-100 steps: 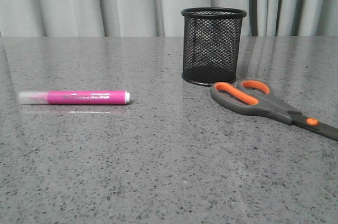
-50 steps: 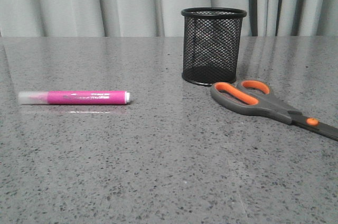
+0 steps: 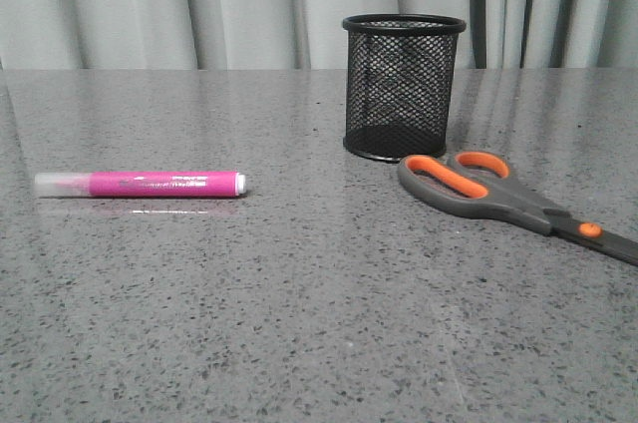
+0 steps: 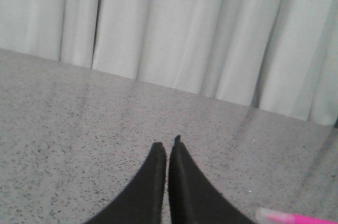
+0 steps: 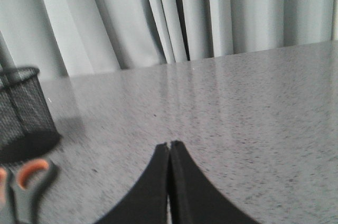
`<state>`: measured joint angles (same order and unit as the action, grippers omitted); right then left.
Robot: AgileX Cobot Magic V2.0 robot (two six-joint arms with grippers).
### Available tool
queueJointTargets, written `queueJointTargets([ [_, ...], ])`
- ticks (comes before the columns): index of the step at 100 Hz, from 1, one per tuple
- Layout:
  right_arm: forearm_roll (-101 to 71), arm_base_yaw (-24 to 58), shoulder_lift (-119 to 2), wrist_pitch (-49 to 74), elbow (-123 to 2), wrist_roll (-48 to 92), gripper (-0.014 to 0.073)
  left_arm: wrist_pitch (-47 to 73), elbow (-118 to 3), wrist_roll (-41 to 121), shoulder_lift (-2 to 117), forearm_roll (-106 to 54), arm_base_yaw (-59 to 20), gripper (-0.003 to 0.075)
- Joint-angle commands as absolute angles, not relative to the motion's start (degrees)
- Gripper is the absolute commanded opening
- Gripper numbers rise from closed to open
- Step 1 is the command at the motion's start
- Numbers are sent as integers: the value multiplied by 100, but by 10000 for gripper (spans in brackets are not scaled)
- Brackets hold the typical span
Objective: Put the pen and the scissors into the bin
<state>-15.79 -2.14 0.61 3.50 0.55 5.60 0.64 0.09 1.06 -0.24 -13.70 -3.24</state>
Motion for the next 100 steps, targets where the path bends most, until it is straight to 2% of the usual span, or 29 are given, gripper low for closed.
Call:
queueJointTargets([
  [1,-2466,-249,172,-276,145,577,-76,-415,265,69,-210,-2016,-362,-19],
  [17,-3254,-249,172,-256,112,577,-76,-415,182,69,-210,-3146,-362,-20],
  [39,-3184,-249,-148,471,-420,577,-56,304,-526,96,15,-3033,-362,-20],
  [62,-2444,-249,-1901,1635,-1851,587,-56,1800,-2188,285,1498,-1759,-362,-20],
  [82,-2205,-249,-3600,2924,-3406,1262,-57,3042,-3563,1333,2947,-1867,-373,-19],
  [100,-2229,-249,-4350,3537,-4224,1561,-41,3664,-4160,2039,3763,-2400,-373,-18],
])
